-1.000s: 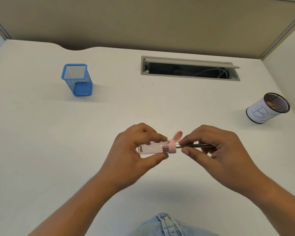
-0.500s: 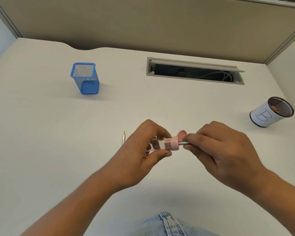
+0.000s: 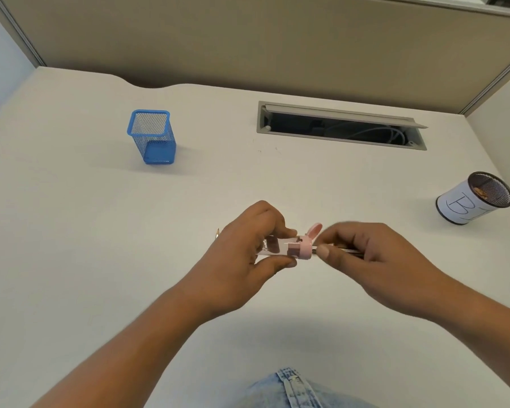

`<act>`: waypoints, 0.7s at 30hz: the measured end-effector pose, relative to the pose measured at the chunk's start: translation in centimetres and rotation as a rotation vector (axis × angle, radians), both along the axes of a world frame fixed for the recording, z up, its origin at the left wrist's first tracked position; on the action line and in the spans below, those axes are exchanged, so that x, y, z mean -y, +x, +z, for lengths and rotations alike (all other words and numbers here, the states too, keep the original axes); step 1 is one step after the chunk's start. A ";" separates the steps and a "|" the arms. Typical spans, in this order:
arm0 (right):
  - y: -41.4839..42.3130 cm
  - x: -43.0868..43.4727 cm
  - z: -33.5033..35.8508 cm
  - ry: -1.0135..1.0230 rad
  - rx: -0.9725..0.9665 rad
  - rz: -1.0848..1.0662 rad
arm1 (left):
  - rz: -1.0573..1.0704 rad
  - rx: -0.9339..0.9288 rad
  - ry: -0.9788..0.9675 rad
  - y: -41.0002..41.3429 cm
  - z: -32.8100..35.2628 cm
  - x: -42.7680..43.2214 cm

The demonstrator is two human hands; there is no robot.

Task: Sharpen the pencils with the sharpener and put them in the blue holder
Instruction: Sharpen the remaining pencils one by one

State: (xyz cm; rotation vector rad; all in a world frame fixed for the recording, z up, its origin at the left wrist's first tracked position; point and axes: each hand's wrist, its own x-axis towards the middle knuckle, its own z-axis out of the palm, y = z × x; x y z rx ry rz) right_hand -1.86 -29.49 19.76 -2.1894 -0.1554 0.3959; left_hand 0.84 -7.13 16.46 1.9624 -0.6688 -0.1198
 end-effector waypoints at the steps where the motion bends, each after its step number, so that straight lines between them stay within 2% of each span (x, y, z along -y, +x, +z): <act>1: 0.0 0.2 0.2 -0.041 0.127 0.044 | 0.020 -0.034 -0.021 0.0 0.1 -0.1; 6: 0.5 0.8 0.8 -0.496 0.730 0.289 | 0.105 -0.167 -0.106 -0.6 0.3 0.1; 8: 0.4 0.6 0.5 -0.536 0.826 0.282 | 0.113 -0.174 -0.132 -0.6 0.4 0.3; 10: 0.3 0.3 0.5 -0.516 0.820 0.283 | 0.105 -0.131 -0.148 -0.6 0.6 0.4; 12: 0.1 0.1 0.7 -0.468 0.728 0.293 | 0.097 -0.071 -0.147 -0.6 0.5 0.5; 14: 0.1 -0.2 0.6 -0.368 0.513 0.207 | 0.095 -0.016 -0.133 -0.6 0.3 0.7; 18: 1.1 -0.1 0.7 0.087 -0.260 -0.120 | 0.052 0.070 -0.092 -0.4 -0.1 0.7; 19: 1.4 0.0 0.8 0.166 -0.382 -0.146 | 0.036 0.075 -0.078 -0.4 -0.1 0.7; 21: 1.5 0.1 1.1 0.189 -0.413 -0.114 | 0.022 0.076 -0.042 -0.2 0.0 0.5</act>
